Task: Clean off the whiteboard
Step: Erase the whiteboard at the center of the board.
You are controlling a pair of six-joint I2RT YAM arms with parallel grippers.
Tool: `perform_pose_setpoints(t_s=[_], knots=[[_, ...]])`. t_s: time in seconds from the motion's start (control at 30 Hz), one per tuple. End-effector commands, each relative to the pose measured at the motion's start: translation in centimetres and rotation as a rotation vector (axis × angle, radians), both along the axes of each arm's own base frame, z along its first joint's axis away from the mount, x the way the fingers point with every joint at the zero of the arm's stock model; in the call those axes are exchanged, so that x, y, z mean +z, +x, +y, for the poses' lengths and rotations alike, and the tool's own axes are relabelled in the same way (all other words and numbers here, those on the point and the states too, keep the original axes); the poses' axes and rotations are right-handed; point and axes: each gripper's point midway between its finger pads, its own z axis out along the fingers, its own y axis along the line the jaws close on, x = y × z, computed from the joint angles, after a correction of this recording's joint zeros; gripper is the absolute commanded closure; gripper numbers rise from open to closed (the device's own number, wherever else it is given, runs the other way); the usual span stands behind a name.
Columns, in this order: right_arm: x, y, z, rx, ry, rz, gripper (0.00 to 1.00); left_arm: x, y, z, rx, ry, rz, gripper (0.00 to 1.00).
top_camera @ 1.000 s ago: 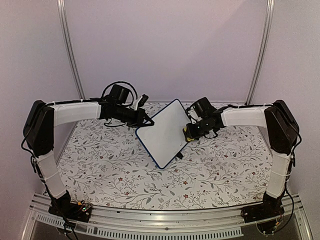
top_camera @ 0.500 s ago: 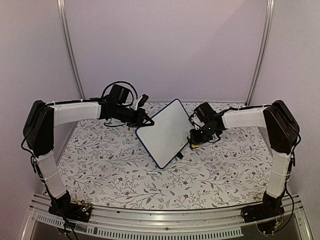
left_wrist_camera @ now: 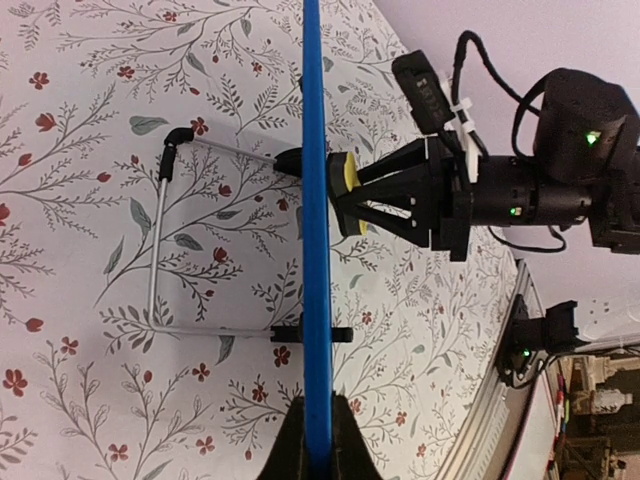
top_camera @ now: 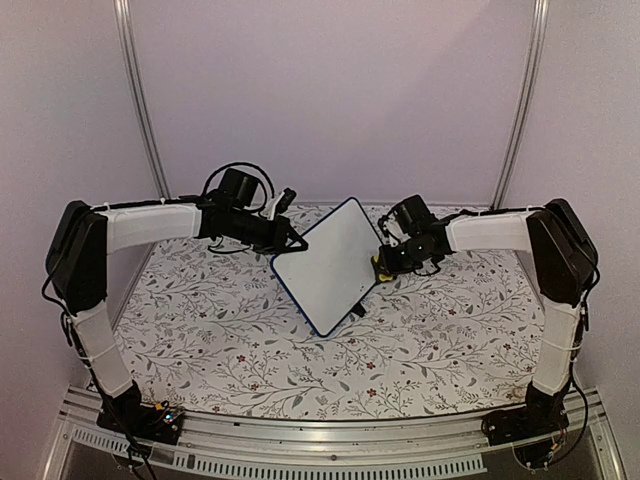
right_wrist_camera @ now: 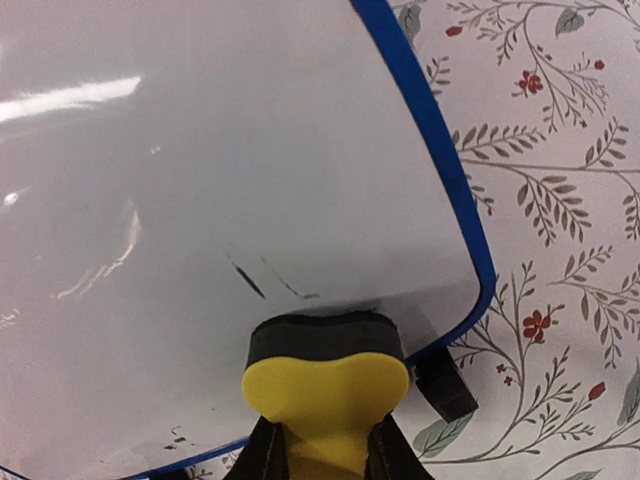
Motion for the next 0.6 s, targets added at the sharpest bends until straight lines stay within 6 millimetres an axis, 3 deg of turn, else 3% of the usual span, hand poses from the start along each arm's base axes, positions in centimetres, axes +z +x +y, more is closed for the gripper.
perform_pose_setpoints(t_s=[0.0,0.07,0.2,0.4,0.57], knots=[[-5.0,-4.2,-2.2,-0.005,-0.049,0.134,0.79,-0.2,-2.0,-0.9,-0.089,0.014,-0.021,1.00],[-5.2,-5.0,-2.6,-0.005,-0.046,0.148,0.79,-0.3,-2.0,-0.9,-0.090,0.014,-0.018,1.00],[-3.7,-4.1,-1.9,-0.003,-0.021,0.112,0.79,-0.2,-2.0,-1.0,-0.090,0.012,-0.018,1.00],[2.4,0.1,1.2,0.020,0.071,-0.019,0.79,0.1,-1.9,-0.8,-0.084,0.016,-0.030,1.00],[6.8,3.6,1.8,-0.001,0.107,-0.117,0.78,0.0,-1.8,-0.7,-0.077,0.025,-0.035,1.00]])
